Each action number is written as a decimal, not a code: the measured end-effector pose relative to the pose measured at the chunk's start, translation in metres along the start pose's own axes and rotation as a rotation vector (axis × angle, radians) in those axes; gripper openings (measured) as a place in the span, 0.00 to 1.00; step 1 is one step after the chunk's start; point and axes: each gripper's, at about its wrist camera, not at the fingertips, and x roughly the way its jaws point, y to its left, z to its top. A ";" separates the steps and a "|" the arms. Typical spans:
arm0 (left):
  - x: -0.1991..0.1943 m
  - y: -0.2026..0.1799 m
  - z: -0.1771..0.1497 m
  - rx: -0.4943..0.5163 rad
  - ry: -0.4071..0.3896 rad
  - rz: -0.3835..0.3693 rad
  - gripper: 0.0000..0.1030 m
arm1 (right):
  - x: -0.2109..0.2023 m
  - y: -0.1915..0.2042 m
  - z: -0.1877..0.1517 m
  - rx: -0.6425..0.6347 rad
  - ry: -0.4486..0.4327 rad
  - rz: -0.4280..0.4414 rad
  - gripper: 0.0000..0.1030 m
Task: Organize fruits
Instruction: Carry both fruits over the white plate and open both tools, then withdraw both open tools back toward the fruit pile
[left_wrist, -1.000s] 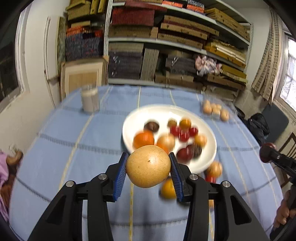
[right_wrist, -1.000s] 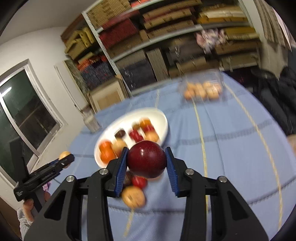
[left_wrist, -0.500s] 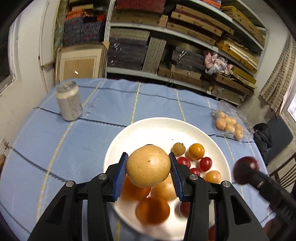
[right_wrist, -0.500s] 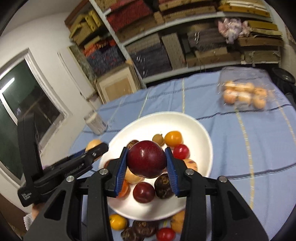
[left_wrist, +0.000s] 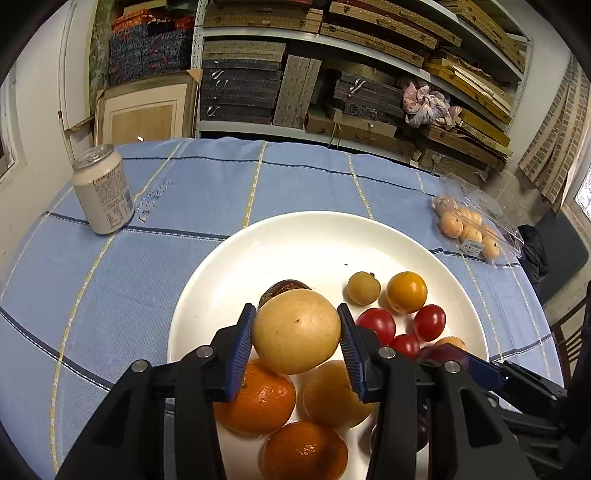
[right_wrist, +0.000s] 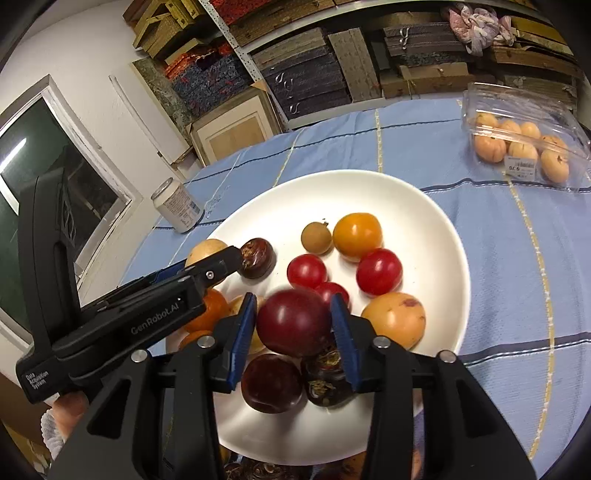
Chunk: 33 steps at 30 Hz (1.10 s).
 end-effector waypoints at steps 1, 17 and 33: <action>0.000 0.000 0.000 -0.001 0.001 -0.001 0.44 | -0.001 0.001 0.000 -0.001 -0.004 0.007 0.41; -0.008 0.001 0.002 -0.005 -0.031 -0.017 0.63 | -0.056 0.004 0.015 0.004 -0.126 0.039 0.52; -0.070 -0.006 -0.008 0.029 -0.184 0.102 0.69 | -0.095 0.021 0.011 -0.008 -0.180 0.039 0.57</action>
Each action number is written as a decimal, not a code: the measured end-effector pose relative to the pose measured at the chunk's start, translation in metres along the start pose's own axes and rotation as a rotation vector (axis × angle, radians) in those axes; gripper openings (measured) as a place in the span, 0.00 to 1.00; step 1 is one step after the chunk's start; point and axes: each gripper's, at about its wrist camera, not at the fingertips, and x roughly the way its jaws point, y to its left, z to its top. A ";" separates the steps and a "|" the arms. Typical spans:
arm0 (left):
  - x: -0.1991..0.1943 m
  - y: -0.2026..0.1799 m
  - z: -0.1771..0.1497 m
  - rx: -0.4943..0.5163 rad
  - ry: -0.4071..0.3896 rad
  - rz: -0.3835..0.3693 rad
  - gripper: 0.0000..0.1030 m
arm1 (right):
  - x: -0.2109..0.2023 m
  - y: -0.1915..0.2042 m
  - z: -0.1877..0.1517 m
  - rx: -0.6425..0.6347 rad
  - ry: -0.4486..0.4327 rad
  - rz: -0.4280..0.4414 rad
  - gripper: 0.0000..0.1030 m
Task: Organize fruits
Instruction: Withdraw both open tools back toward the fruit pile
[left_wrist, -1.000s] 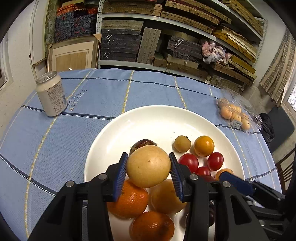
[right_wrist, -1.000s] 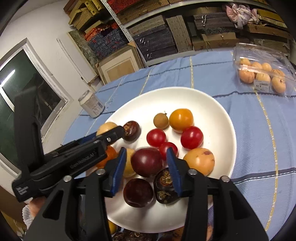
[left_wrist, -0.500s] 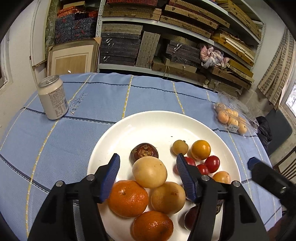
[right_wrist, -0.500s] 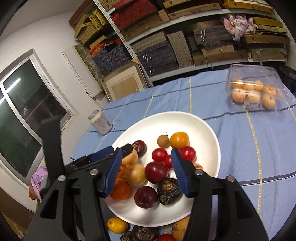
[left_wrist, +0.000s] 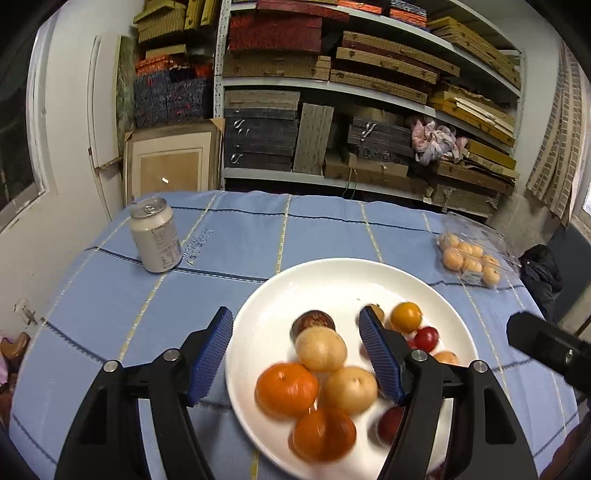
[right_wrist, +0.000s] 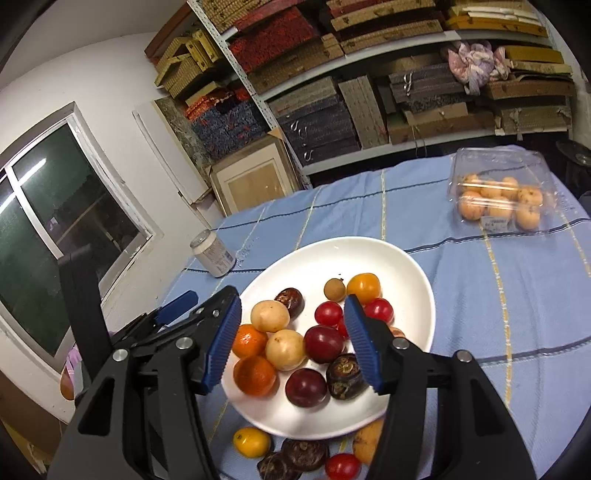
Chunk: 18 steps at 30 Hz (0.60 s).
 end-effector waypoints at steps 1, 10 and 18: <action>-0.004 0.000 -0.001 0.004 0.000 0.000 0.69 | -0.006 0.002 -0.002 -0.001 -0.006 -0.002 0.57; -0.063 -0.006 -0.055 0.039 0.003 0.029 0.70 | -0.057 -0.026 -0.064 0.073 -0.013 -0.042 0.68; -0.082 -0.014 -0.109 0.069 0.031 0.055 0.70 | -0.063 -0.069 -0.129 0.162 0.083 -0.126 0.68</action>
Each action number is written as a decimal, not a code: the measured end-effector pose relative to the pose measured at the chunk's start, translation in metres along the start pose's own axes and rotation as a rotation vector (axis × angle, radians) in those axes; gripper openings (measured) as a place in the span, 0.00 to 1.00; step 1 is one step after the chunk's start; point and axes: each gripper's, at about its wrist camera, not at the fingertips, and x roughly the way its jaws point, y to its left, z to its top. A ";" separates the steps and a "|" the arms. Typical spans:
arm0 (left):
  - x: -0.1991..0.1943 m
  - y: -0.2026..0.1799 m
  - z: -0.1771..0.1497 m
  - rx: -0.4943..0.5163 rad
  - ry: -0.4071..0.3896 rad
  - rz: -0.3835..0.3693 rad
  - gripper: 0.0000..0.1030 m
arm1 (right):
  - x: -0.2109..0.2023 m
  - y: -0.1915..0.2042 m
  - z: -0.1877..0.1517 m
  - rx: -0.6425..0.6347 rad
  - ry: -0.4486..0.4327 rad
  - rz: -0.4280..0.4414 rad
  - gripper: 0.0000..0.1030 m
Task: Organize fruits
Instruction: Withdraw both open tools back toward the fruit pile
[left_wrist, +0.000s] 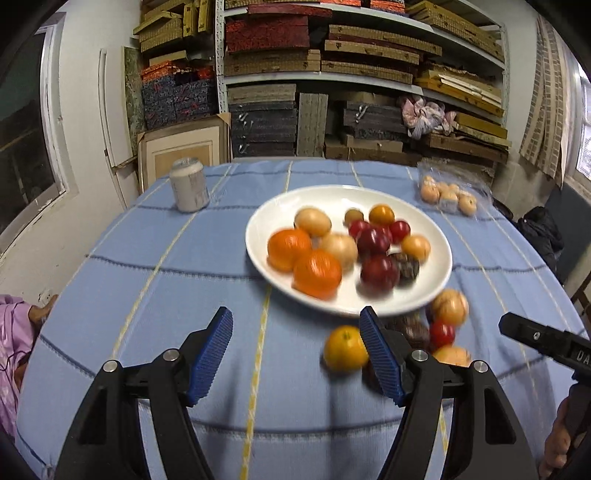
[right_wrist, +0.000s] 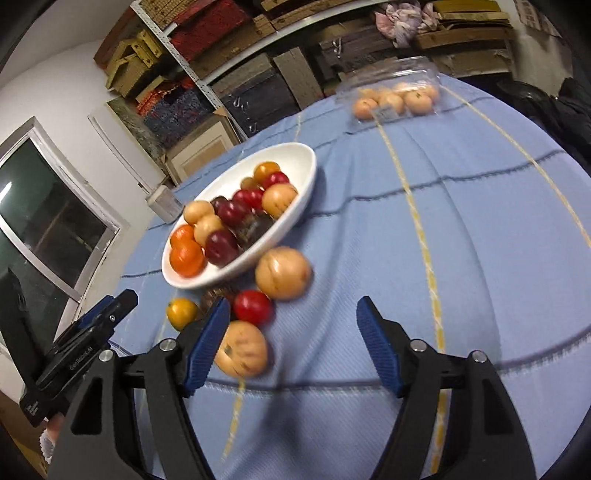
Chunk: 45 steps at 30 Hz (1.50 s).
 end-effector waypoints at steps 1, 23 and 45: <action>0.001 0.000 -0.004 0.001 0.006 0.000 0.70 | -0.002 -0.001 -0.003 -0.004 -0.003 -0.003 0.68; 0.035 -0.002 -0.019 0.022 0.100 -0.029 0.75 | 0.003 0.021 -0.014 -0.086 0.033 -0.011 0.79; 0.056 -0.010 -0.017 0.016 0.134 -0.189 0.47 | 0.001 0.027 -0.018 -0.116 0.046 -0.011 0.83</action>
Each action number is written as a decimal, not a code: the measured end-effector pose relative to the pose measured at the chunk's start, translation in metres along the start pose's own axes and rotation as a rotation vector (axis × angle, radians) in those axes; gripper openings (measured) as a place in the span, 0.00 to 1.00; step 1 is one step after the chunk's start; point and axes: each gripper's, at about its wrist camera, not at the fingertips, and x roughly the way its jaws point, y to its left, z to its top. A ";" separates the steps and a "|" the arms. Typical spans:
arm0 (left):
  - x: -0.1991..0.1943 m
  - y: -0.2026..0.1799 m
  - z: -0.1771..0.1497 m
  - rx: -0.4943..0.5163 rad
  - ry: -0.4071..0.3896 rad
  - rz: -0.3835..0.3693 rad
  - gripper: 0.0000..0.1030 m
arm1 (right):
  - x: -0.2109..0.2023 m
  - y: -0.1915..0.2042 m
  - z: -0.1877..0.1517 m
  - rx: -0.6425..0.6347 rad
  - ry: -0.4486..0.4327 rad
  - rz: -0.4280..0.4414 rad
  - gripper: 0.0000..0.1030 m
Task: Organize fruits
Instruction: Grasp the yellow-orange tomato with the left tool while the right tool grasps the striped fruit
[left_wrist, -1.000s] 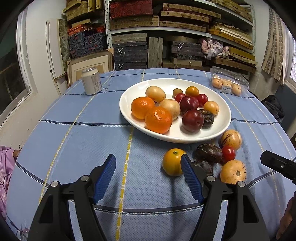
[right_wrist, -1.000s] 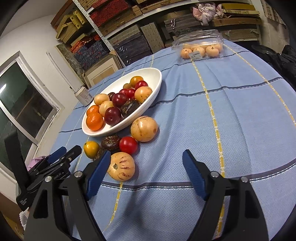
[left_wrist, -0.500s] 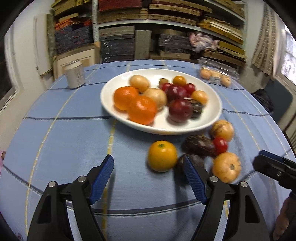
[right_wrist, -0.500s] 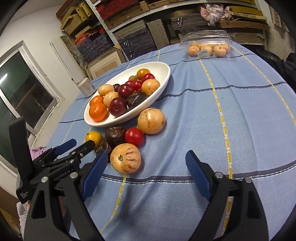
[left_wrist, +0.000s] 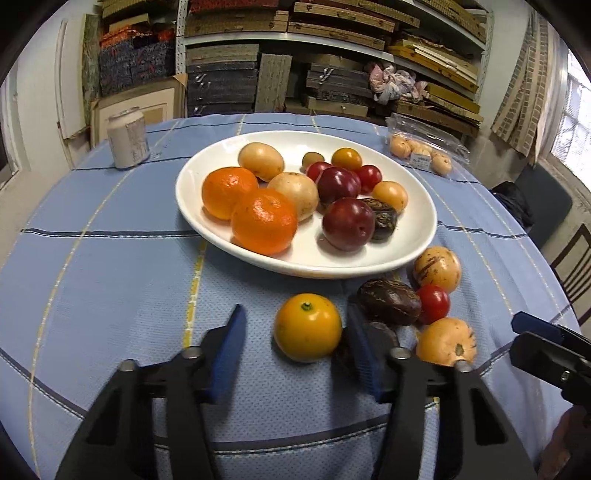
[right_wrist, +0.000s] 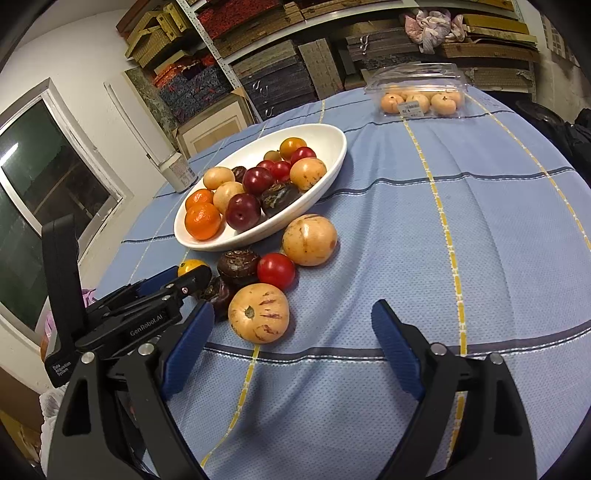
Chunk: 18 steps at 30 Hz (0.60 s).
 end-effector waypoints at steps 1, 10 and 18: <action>0.000 0.000 0.000 0.001 0.000 -0.009 0.45 | 0.000 0.000 0.000 0.001 0.002 -0.002 0.83; 0.013 0.011 0.003 -0.039 0.037 -0.041 0.42 | 0.003 -0.002 0.000 0.000 0.010 -0.013 0.83; -0.002 0.007 -0.002 0.011 0.020 0.050 0.36 | 0.007 0.006 -0.002 -0.064 0.011 -0.040 0.83</action>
